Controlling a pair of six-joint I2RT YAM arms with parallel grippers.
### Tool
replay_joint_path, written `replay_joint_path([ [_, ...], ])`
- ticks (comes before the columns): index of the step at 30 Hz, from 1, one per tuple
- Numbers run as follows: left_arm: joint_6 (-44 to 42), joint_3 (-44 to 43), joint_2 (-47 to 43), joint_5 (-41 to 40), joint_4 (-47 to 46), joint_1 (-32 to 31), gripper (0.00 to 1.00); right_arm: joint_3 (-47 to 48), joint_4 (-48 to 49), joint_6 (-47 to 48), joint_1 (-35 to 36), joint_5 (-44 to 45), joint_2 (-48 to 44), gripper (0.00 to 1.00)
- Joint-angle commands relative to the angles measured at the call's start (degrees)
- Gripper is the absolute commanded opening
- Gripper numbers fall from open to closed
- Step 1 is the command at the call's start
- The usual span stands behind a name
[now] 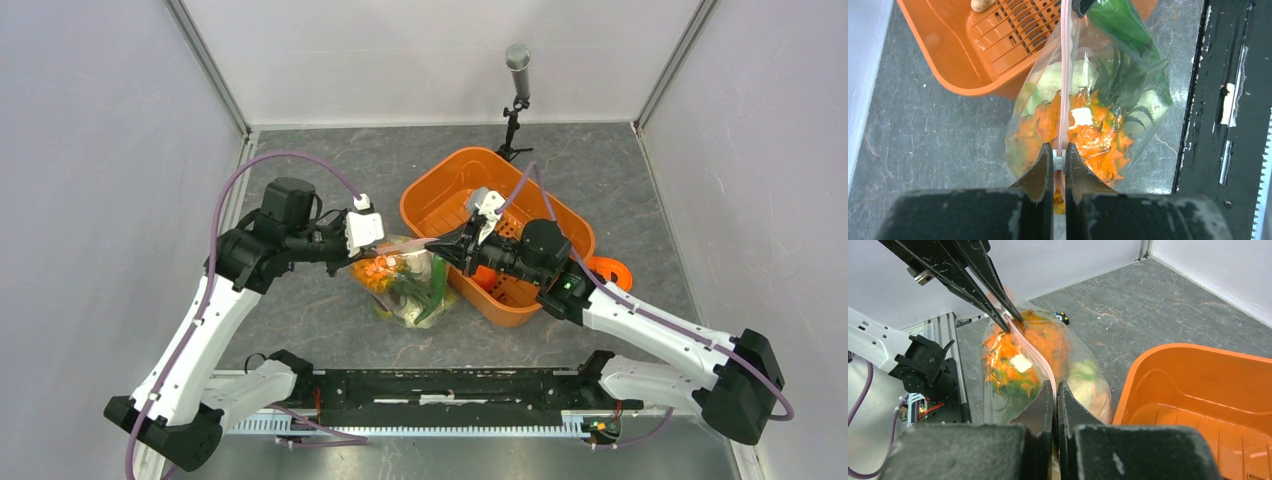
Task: Place the food in the zip-top bag and seal the zipper
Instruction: Zip the zipper food storage bag at the center of the board.
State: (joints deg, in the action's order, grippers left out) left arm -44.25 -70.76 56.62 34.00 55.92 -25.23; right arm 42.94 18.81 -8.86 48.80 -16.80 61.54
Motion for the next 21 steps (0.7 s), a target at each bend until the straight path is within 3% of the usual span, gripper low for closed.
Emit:
replay_joint_path([
  [1, 0.3, -2.5, -2.2, -12.8, 8.5, 1.4, 0.02, -0.5, 1.3, 0.7, -1.6, 9.4, -3.6, 0.0],
  [21, 0.3, -1.4, -4.0, -23.3, 13.6, 2.6, 0.02, -1.3, 0.3, -1.6, -2.8, 14.4, -5.3, 0.0],
])
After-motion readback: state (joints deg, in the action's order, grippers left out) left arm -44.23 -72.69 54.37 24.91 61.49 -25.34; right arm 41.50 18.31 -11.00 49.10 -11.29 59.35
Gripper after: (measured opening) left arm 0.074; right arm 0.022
